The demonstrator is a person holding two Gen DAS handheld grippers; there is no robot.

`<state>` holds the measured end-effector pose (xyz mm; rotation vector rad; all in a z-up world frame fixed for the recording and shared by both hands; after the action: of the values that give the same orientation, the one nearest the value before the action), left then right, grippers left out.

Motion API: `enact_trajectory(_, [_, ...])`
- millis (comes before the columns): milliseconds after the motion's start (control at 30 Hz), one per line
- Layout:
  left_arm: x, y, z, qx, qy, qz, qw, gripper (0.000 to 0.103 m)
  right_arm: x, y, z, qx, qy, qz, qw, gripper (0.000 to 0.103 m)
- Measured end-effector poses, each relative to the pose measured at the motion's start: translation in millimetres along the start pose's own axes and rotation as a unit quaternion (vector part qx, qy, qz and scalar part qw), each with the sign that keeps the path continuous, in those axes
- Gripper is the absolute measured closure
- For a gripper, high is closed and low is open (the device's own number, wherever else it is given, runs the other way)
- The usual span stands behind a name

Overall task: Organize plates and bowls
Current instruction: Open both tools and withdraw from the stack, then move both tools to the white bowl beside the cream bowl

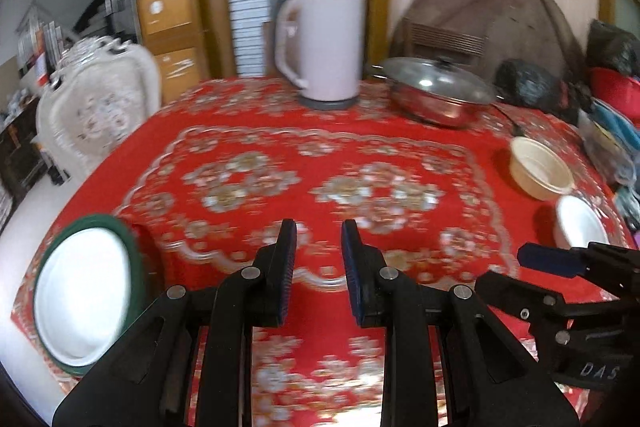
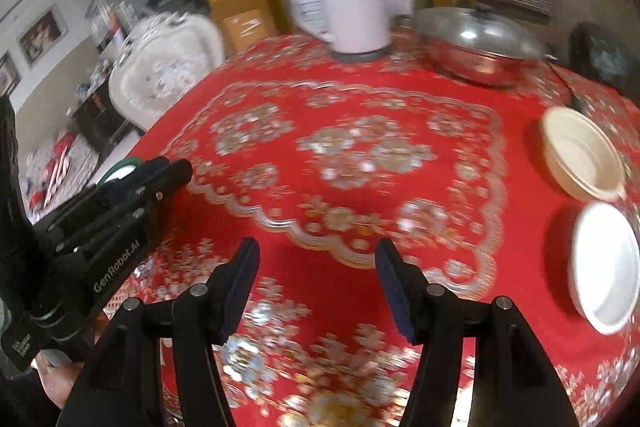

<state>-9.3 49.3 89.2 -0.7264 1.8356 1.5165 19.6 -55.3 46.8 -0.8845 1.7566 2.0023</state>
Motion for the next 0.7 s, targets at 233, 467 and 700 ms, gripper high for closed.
enact_trajectory(233, [-6.6, -14.2, -63.5, 0.044, -0.039, 0.009, 0.9982, 0.08, 12.8, 16.9, -64.2, 0.03, -0.058, -0.006, 0.998, 0.042])
enact_trajectory(467, [-7.2, -32.5, -125.2, 0.092, -0.065, 0.03, 0.9931, 0.08, 27.8, 35.5, -125.7, 0.067, -0.111, -0.019, 0.991, 0.039])
enact_trajectory(700, [-3.6, -51.8, -175.0, 0.132, -0.076, 0.055, 0.9867, 0.08, 46.5, 51.0, -177.9, 0.089, -0.161, -0.022, 0.983, 0.039])
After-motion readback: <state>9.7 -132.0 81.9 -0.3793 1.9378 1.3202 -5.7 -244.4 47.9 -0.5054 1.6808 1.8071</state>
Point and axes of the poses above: each gripper's, at about its wrist camera, not at the fingertips, and y roughly against the way its jaws point, z to its left, x to its underside, the point moved 5 cm from there along -y, roughly the way its jaws point, and after that the axes turned 13 degrees about x, right-handed, at the moved point
